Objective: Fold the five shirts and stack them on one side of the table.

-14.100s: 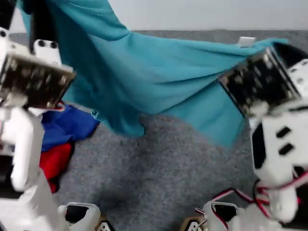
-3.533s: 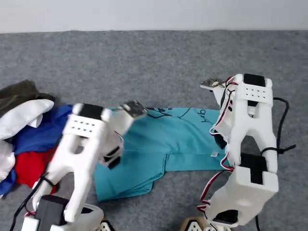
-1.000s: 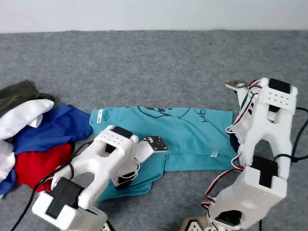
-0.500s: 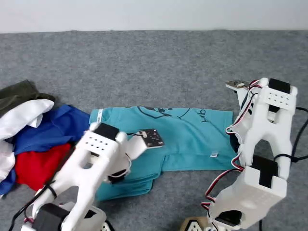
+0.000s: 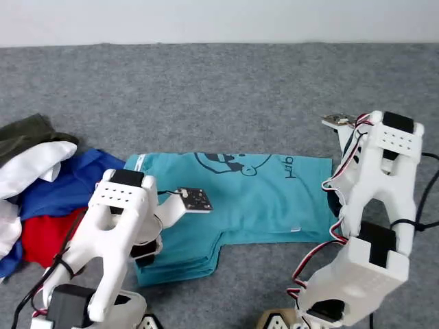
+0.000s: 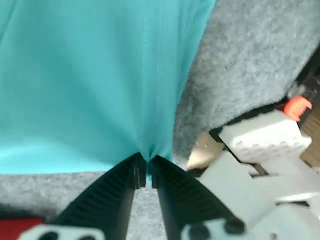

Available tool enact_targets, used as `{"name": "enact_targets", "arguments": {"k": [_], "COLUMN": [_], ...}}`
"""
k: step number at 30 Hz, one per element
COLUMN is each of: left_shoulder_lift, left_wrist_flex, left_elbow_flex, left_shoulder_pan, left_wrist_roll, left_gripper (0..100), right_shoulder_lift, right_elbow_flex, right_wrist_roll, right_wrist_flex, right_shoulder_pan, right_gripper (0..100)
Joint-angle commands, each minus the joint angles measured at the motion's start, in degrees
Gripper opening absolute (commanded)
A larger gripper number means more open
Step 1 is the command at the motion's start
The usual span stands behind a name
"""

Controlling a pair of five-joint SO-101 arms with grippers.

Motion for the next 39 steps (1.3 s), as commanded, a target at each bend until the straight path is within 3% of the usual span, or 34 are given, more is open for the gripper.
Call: {"name": "enact_targets", "arguments": {"k": [1, 6, 9, 15, 21, 25, 28, 31, 39], "left_shoulder_lift": [0.26, 0.18, -0.26, -0.26, -0.26, -0.26, -0.26, -0.26, -0.18], "left_wrist_flex": [2.29, 2.29, 2.37, 4.84, 4.75, 4.66, 4.66, 4.66, 4.66], "left_elbow_flex": [-1.80, -1.80, -2.07, -9.89, -14.81, -21.32, -25.45, -26.59, -26.59], "left_shoulder_pan": [-0.53, -0.44, -0.97, -7.21, -14.51, -19.69, -21.63, -21.71, -21.63], "left_wrist_roll": [-2.46, -2.55, -2.02, 3.25, 7.82, 16.09, 19.43, 19.87, 19.87], "left_gripper": [2, 3, 10, 16, 16, 15, 11, 7, 7], "right_shoulder_lift": [-3.56, -3.56, -3.56, -5.67, -8.66, -8.66, -8.22, -5.67, 5.58], "right_elbow_flex": [-0.53, -0.53, -0.53, -0.62, -0.62, -0.62, -0.62, -0.62, -0.79], "right_wrist_roll": [1.23, 1.32, 1.32, 1.32, 0.88, -1.85, -2.20, -2.20, -1.85], "right_wrist_flex": [2.24, 2.24, 2.24, 2.24, 1.10, -6.37, -12.70, -18.07, -29.41], "right_shoulder_pan": [0.40, 0.40, 0.40, -0.92, -7.43, -9.10, -9.36, -9.36, -9.71], "right_gripper": [8.0, 8.0, 8.0, 8.4, 8.4, 8.7, 15.8, 22.9, 17.5]}}
